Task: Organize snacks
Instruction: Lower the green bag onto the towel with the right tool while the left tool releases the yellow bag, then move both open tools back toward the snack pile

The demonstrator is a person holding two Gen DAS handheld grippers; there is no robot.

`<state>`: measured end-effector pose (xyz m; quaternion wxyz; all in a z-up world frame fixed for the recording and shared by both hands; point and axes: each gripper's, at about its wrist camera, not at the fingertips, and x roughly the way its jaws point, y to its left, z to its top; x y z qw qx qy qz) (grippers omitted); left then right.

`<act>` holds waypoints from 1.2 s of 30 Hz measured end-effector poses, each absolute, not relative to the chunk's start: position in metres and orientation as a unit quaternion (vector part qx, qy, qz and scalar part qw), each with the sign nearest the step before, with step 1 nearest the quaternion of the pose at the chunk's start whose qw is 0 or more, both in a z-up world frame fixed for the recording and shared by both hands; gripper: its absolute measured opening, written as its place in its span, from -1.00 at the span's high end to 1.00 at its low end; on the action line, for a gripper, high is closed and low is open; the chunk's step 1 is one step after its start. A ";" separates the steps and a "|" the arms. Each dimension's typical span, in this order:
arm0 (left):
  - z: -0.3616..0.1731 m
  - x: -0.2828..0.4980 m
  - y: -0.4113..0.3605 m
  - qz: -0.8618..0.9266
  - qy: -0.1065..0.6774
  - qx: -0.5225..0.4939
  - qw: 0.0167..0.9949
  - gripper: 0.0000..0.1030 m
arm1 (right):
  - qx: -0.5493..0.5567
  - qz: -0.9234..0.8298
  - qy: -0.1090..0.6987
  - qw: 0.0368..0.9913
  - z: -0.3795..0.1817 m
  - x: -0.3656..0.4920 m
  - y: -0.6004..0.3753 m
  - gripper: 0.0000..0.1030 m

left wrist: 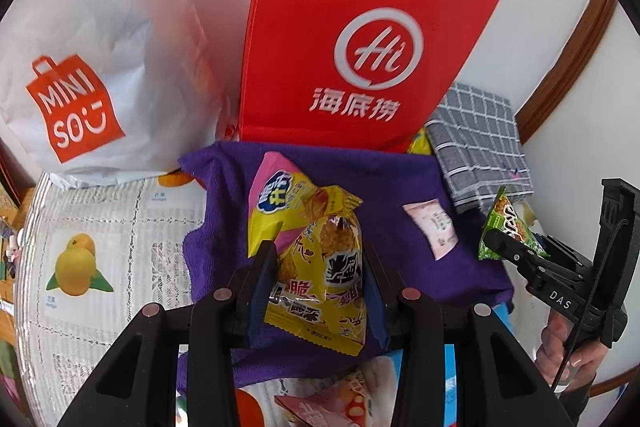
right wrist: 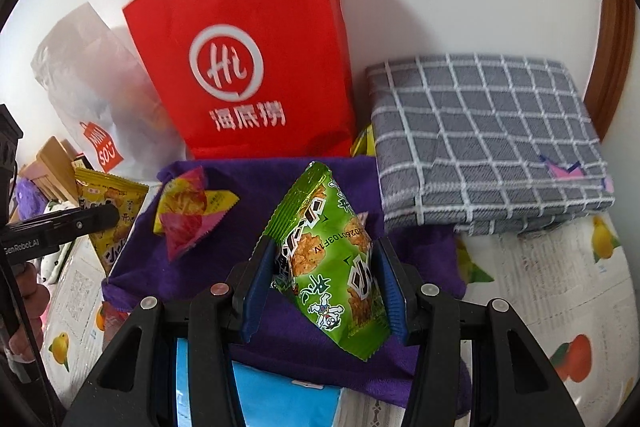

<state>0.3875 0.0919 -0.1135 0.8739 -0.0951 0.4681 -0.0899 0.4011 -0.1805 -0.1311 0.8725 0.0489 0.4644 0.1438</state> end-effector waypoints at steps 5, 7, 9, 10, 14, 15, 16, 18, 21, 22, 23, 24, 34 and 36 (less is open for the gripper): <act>-0.127 0.392 0.096 -0.082 0.481 -0.097 0.868 0.24 | 0.051 0.151 0.487 0.859 -0.146 0.406 -0.180 0.04; -0.131 0.394 0.098 -0.079 0.484 -0.097 0.866 0.24 | 0.053 0.150 0.493 0.856 -0.149 0.408 -0.181 0.04; -0.135 0.396 0.099 -0.077 0.487 -0.098 0.865 0.24 | 0.054 0.146 0.497 0.854 -0.152 0.409 -0.182 0.04; -0.137 0.397 0.099 -0.076 0.488 -0.099 0.864 0.24 | 0.055 0.145 0.498 0.853 -0.153 0.409 -0.183 0.04; -0.145 0.400 0.098 -0.077 0.495 -0.105 0.859 0.24 | 0.060 0.145 0.507 0.848 -0.160 0.411 -0.186 0.04; -0.146 0.401 0.098 -0.078 0.495 -0.106 0.859 0.24 | 0.060 0.145 0.508 0.847 -0.161 0.411 -0.186 0.04; -0.147 0.401 0.097 -0.078 0.496 -0.107 0.858 0.24 | 0.059 0.145 0.510 0.846 -0.163 0.412 -0.186 0.04; -0.148 0.402 0.096 -0.077 0.498 -0.106 0.857 0.24 | 0.058 0.146 0.515 0.843 -0.166 0.412 -0.184 0.04; -0.151 0.402 0.096 -0.080 0.502 -0.108 0.854 0.24 | 0.054 0.147 0.520 0.839 -0.170 0.413 -0.182 0.03; -0.152 0.402 0.096 -0.080 0.503 -0.109 0.853 0.24 | 0.054 0.146 0.521 0.839 -0.171 0.413 -0.182 0.03; -0.152 0.402 0.096 -0.080 0.504 -0.110 0.853 0.24 | 0.054 0.146 0.523 0.838 -0.172 0.413 -0.182 0.02; -0.153 0.402 0.096 -0.081 0.505 -0.110 0.852 0.24 | 0.054 0.146 0.524 0.838 -0.173 0.413 -0.182 0.02; -0.148 0.402 0.092 -0.070 0.509 -0.094 0.853 -0.23 | 0.069 0.161 0.523 0.834 -0.172 0.413 -0.183 -0.07; -0.143 0.400 0.091 -0.076 0.505 -0.093 0.855 -0.23 | 0.074 0.170 0.510 0.840 -0.163 0.410 -0.183 -0.25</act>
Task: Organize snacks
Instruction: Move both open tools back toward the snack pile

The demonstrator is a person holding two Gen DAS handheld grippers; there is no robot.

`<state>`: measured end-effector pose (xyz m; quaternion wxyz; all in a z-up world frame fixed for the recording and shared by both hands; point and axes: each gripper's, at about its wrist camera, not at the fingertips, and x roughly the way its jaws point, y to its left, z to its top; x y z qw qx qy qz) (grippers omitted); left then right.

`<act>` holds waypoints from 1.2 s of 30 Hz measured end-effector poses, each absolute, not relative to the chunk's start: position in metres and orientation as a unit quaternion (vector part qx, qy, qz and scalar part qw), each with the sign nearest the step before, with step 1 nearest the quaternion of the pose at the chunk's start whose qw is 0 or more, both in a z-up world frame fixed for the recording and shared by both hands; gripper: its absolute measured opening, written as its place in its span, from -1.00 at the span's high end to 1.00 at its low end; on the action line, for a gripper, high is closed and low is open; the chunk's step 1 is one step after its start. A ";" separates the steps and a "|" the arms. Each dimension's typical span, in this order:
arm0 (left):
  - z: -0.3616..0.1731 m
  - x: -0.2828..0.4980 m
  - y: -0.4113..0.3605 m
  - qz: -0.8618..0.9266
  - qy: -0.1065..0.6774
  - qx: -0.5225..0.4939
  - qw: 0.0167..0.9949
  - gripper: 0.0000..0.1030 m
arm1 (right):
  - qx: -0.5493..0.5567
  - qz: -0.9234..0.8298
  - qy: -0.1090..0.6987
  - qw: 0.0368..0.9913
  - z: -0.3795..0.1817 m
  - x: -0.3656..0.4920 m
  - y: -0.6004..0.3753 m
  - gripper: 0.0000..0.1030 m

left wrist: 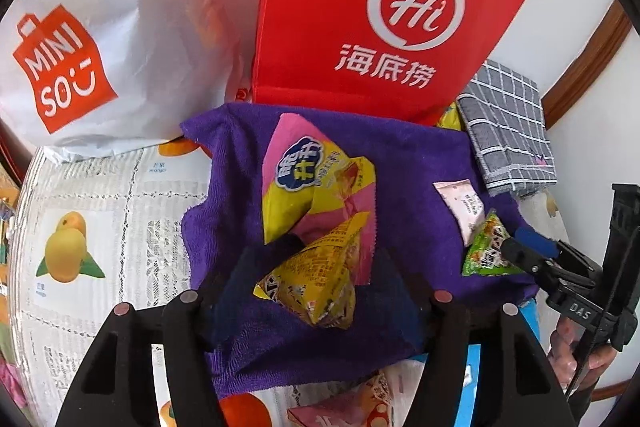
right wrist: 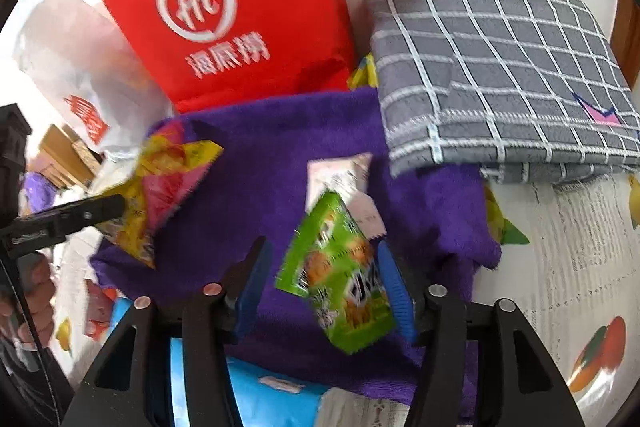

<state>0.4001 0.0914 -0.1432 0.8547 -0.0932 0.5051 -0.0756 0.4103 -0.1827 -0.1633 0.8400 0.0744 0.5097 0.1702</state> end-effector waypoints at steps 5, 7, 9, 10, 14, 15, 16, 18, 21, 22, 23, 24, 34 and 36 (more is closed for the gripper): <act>-0.128 0.393 0.091 -0.087 0.487 -0.085 0.865 -0.23 | 0.069 0.167 0.464 0.867 -0.135 0.400 -0.182 -0.31; -0.120 0.388 0.090 -0.093 0.477 -0.081 0.870 -0.23 | 0.068 0.164 0.448 0.876 -0.124 0.394 -0.183 -0.31; -0.113 0.385 0.090 -0.097 0.468 -0.080 0.875 -0.23 | 0.064 0.162 0.440 0.881 -0.114 0.387 -0.183 -0.31; -0.109 0.383 0.089 -0.100 0.463 -0.079 0.877 -0.23 | 0.060 0.160 0.439 0.882 -0.112 0.384 -0.182 -0.31; -0.092 0.374 0.087 -0.110 0.449 -0.077 0.883 -0.23 | 0.033 0.144 0.434 0.888 -0.096 0.365 -0.179 -0.25; -0.088 0.371 0.085 -0.111 0.445 -0.076 0.885 -0.23 | 0.028 0.140 0.432 0.891 -0.093 0.359 -0.179 -0.25; -0.083 0.368 0.084 -0.111 0.442 -0.074 0.887 -0.23 | 0.024 0.137 0.428 0.893 -0.088 0.351 -0.180 -0.25; -0.075 0.360 0.083 -0.111 0.437 -0.073 0.890 -0.23 | 0.022 0.130 0.421 0.898 -0.081 0.336 -0.183 -0.25; -0.066 0.342 0.084 -0.116 0.429 -0.077 0.892 -0.23 | 0.027 0.125 0.420 0.899 -0.075 0.314 -0.190 -0.25; -0.065 0.336 0.085 -0.117 0.431 -0.080 0.891 -0.23 | 0.029 0.121 0.422 0.898 -0.075 0.306 -0.192 -0.25; -0.065 0.332 0.085 -0.116 0.433 -0.080 0.890 -0.23 | 0.031 0.118 0.425 0.897 -0.075 0.300 -0.194 -0.25; -0.067 0.326 0.086 -0.112 0.438 -0.080 0.888 -0.23 | 0.036 0.117 0.429 0.895 -0.076 0.292 -0.196 -0.24; -0.077 0.278 0.104 -0.076 0.458 -0.106 0.879 -0.24 | 0.079 0.124 0.454 0.879 -0.088 0.238 -0.210 -0.24; -0.080 0.270 0.106 -0.067 0.461 -0.106 0.879 -0.24 | 0.086 0.126 0.458 0.876 -0.094 0.229 -0.210 -0.24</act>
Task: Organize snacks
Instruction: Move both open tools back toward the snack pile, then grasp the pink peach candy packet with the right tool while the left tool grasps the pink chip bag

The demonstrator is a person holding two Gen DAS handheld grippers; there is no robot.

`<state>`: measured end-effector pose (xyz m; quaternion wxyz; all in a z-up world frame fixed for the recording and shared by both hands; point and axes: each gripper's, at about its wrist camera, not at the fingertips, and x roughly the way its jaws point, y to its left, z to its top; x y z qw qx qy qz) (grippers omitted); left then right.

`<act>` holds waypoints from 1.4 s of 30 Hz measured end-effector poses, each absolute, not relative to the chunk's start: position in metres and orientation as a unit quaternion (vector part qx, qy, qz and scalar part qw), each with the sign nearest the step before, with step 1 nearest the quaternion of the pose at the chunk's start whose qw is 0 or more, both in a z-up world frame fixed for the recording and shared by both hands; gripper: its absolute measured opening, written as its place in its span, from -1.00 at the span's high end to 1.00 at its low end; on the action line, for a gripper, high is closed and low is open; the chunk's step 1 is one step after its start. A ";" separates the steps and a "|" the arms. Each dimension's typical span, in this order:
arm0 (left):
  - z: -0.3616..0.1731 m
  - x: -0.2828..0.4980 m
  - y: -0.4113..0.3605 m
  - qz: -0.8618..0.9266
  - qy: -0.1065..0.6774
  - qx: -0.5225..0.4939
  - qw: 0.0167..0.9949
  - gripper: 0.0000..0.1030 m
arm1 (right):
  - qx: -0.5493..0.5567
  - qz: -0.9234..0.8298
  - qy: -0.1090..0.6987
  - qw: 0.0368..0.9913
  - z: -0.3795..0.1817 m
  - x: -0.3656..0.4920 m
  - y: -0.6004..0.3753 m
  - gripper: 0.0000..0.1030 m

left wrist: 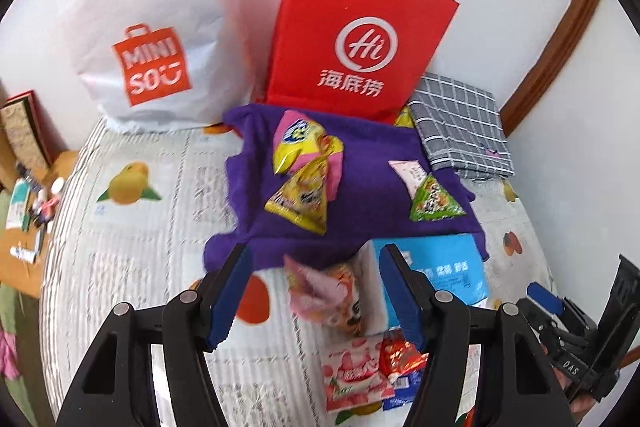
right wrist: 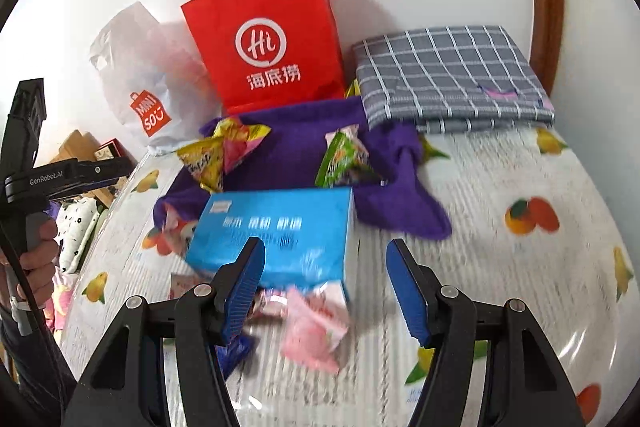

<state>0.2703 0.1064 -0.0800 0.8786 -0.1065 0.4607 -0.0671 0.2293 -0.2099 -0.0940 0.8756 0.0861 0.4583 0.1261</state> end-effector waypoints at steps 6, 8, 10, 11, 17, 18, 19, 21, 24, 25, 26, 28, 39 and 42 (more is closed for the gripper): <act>-0.079 0.253 0.110 -0.054 0.462 -0.109 0.878 -0.25 | 0.080 0.126 0.476 0.866 -0.111 0.207 -0.208 -0.24; -0.079 0.250 0.110 -0.052 0.463 -0.112 0.878 -0.26 | 0.082 0.128 0.479 0.865 -0.116 0.203 -0.208 -0.24; -0.079 0.246 0.108 -0.053 0.463 -0.108 0.878 -0.26 | 0.088 0.131 0.484 0.861 -0.122 0.201 -0.207 -0.24; -0.079 0.245 0.108 -0.051 0.462 -0.105 0.879 -0.26 | 0.089 0.132 0.487 0.859 -0.127 0.200 -0.206 -0.24; -0.093 0.244 0.112 -0.046 0.472 -0.106 0.874 -0.27 | 0.087 0.134 0.507 0.847 -0.152 0.204 -0.194 -0.24; -0.095 0.245 0.113 -0.044 0.474 -0.107 0.873 -0.27 | 0.088 0.137 0.508 0.846 -0.155 0.205 -0.191 -0.24; -0.099 0.245 0.114 -0.042 0.478 -0.110 0.870 -0.27 | 0.088 0.139 0.509 0.845 -0.157 0.206 -0.189 -0.24; -0.105 0.246 0.115 -0.043 0.484 -0.112 0.867 -0.27 | 0.082 0.135 0.513 0.844 -0.164 0.209 -0.183 -0.24; -0.114 0.249 0.114 -0.041 0.492 -0.108 0.863 -0.27 | 0.072 0.124 0.522 0.841 -0.176 0.213 -0.177 0.09; -0.117 0.249 0.114 -0.042 0.494 -0.108 0.861 -0.26 | 0.071 0.124 0.525 0.839 -0.178 0.213 -0.177 0.14; -0.119 0.250 0.113 -0.045 0.495 -0.108 0.861 -0.26 | 0.073 0.125 0.521 0.841 -0.177 0.211 -0.178 0.14; -0.124 0.252 0.111 -0.048 0.497 -0.108 0.859 -0.27 | 0.072 0.126 0.515 0.845 -0.174 0.208 -0.181 0.14; -0.144 0.270 0.087 -0.062 0.514 -0.091 0.851 -0.29 | 0.080 0.110 0.498 0.857 -0.162 0.197 -0.209 0.14; -0.148 0.277 0.084 -0.065 0.517 -0.092 0.848 -0.37 | 0.082 0.104 0.499 0.857 -0.167 0.197 -0.215 0.14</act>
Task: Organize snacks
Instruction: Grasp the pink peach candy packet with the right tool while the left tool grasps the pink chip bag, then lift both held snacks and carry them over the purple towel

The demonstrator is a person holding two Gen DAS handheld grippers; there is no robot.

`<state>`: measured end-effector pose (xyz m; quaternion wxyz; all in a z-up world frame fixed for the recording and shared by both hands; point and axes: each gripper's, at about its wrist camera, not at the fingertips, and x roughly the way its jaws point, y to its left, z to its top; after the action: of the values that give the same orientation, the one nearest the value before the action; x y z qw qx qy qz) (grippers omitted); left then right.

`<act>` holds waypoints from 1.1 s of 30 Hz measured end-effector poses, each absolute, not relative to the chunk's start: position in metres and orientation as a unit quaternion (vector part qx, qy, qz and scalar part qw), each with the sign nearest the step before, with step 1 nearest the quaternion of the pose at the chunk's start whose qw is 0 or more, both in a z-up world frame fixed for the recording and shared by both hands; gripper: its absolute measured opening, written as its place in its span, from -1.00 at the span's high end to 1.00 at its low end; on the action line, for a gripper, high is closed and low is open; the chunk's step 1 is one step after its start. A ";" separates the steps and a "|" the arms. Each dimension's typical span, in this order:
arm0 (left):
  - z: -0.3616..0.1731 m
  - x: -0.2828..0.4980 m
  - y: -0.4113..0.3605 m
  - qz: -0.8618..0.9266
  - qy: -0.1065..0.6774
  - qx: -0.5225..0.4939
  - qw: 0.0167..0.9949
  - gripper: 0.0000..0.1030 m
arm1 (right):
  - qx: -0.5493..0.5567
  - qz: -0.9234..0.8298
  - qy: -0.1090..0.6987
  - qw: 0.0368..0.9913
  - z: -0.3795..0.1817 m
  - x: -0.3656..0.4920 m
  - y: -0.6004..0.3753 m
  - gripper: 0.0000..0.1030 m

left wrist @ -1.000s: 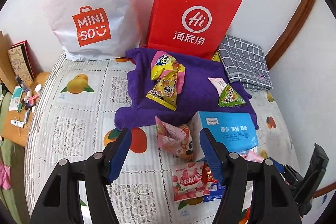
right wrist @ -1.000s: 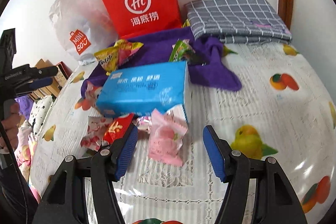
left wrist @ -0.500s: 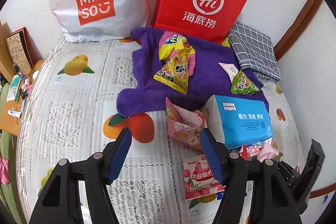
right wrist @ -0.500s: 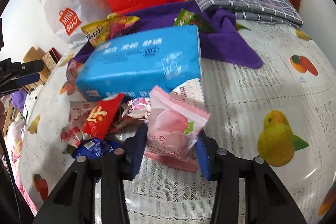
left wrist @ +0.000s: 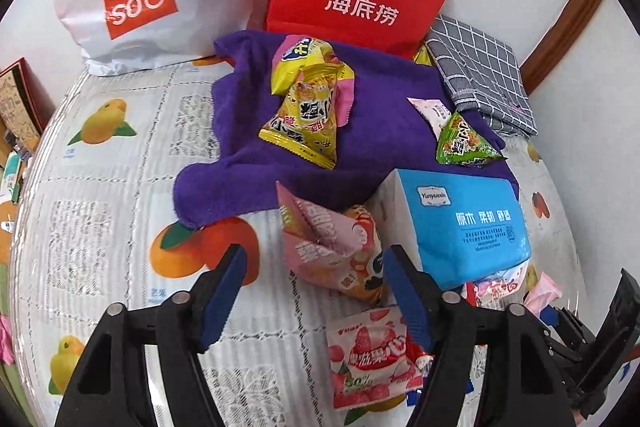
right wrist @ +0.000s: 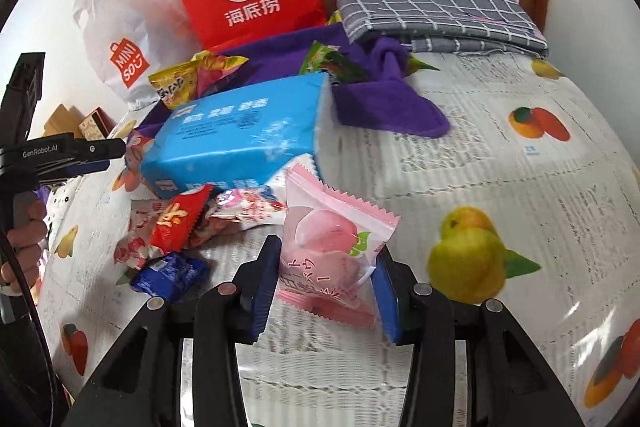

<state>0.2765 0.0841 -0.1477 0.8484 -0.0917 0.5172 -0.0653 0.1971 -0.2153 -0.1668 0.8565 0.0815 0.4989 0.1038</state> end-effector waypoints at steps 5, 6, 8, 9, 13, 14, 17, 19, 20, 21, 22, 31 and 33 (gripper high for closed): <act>-0.157 0.288 0.080 -0.072 0.527 -0.094 0.842 -0.37 | 0.088 0.101 0.498 0.857 -0.175 0.197 -0.222 0.14; -0.159 0.291 0.078 -0.074 0.528 -0.094 0.841 -0.37 | 0.092 0.103 0.497 0.857 -0.176 0.198 -0.223 0.14; -0.164 0.296 0.075 -0.079 0.533 -0.090 0.838 -0.37 | 0.096 0.106 0.496 0.857 -0.177 0.198 -0.225 0.14; -0.166 0.298 0.072 -0.080 0.537 -0.086 0.835 -0.37 | 0.096 0.108 0.495 0.857 -0.178 0.198 -0.225 0.14; -0.174 0.305 0.066 -0.081 0.545 -0.080 0.831 -0.37 | 0.084 0.112 0.490 0.860 -0.180 0.199 -0.224 0.14; -0.175 0.305 0.066 -0.079 0.544 -0.080 0.832 -0.37 | 0.082 0.111 0.489 0.861 -0.180 0.200 -0.223 0.14; -0.175 0.306 0.069 -0.084 0.540 -0.087 0.833 -0.34 | 0.076 0.110 0.487 0.863 -0.181 0.201 -0.222 0.14; -0.176 0.305 0.070 -0.083 0.537 -0.088 0.835 -0.22 | 0.070 0.108 0.486 0.864 -0.182 0.201 -0.221 0.14; -0.177 0.305 0.071 -0.084 0.537 -0.088 0.835 -0.15 | 0.067 0.107 0.486 0.865 -0.182 0.201 -0.220 0.14; -0.177 0.306 0.071 -0.087 0.537 -0.091 0.834 -0.09 | 0.065 0.106 0.486 0.865 -0.182 0.201 -0.220 0.14; -0.177 0.305 0.071 -0.088 0.535 -0.092 0.835 -0.06 | 0.064 0.106 0.486 0.865 -0.182 0.201 -0.220 0.14; -0.167 0.285 0.088 -0.088 0.520 -0.107 0.843 0.06 | 0.073 0.101 0.485 0.866 -0.182 0.201 -0.221 0.16; -0.165 0.277 0.091 -0.085 0.520 -0.106 0.844 0.06 | 0.069 0.093 0.486 0.866 -0.181 0.200 -0.219 0.17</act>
<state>0.2774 0.0914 -0.1648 0.8436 -0.1060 0.5196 -0.0847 0.1999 -0.2185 -0.1814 0.8663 0.0686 0.4860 0.0931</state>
